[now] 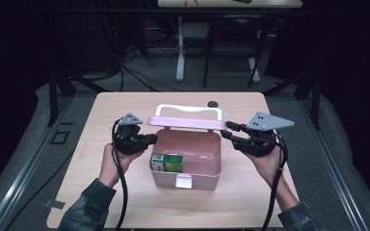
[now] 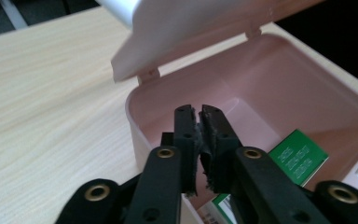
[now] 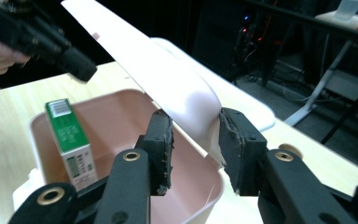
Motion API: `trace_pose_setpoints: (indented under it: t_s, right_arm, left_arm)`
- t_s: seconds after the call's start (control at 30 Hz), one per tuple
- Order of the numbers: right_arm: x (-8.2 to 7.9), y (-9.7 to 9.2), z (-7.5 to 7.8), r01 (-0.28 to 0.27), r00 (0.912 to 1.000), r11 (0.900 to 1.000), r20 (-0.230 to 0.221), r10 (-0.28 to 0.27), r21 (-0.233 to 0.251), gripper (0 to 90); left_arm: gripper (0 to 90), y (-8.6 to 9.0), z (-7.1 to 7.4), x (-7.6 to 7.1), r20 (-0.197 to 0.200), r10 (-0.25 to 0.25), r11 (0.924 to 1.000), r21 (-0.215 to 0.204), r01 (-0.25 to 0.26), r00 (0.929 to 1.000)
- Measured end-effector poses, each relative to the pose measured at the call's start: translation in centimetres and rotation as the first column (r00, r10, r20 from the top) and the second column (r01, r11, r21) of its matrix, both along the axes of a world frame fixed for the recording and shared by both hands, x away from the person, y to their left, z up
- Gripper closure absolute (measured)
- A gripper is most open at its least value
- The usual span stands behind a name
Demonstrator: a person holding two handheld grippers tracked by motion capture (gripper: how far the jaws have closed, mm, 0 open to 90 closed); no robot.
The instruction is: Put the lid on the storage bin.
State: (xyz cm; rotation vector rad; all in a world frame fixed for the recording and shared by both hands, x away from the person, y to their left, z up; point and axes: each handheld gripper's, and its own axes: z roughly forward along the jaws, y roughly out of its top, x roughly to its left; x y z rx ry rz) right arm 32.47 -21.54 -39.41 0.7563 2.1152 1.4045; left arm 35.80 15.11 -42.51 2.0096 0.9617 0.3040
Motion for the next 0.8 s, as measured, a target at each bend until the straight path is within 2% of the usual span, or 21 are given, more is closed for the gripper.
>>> trace_pose_setpoints:
  t_s: [0.17, 0.4, 0.53, 0.7, 0.77, 0.8]
  right_arm:
    - [-0.8, 0.1, -0.8, -0.005, 0.9996, 0.9998, -0.028, 0.004, -0.017, 63.9]
    - [-1.4, 0.1, -2.3, -0.011, 0.9959, 0.9998, -0.090, 0.009, -0.018, 62.5]
    - [-1.6, 0.2, -2.8, -0.009, 0.9926, 0.9998, -0.121, 0.007, -0.015, 59.7]
    - [-1.7, 0.3, -3.6, -0.011, 0.9825, 0.9999, -0.186, 0.010, -0.006, 51.2]
    - [-1.8, 0.4, -3.9, -0.010, 0.9805, 0.9999, -0.196, 0.011, 0.003, 49.9]
    - [-2.0, 0.5, -4.1, -0.009, 0.9756, 0.9999, -0.219, 0.011, 0.013, 45.7]
  left_arm:
    - [89.3, 0.3, 0.5, -0.5, 0.033, 0.003, 0.9996, -0.027, -0.003, 0.9995]
    - [89.8, 0.5, 0.4, -1.1, 0.029, -0.010, 0.9994, -0.033, 0.011, 0.9995]
    - [89.9, 0.7, 0.2, -1.4, 0.012, -0.021, 0.9992, -0.034, 0.021, 0.9997]
    - [89.9, 0.9, -0.5, -1.9, -0.006, -0.034, 0.9991, -0.026, 0.034, 0.9994]
    - [89.9, 0.9, -0.7, -2.0, -0.011, -0.039, 0.9990, -0.023, 0.039, 0.9992]
    - [89.9, 0.9, -0.8, -2.0, -0.016, -0.042, 0.9989, -0.020, 0.042, 0.9990]
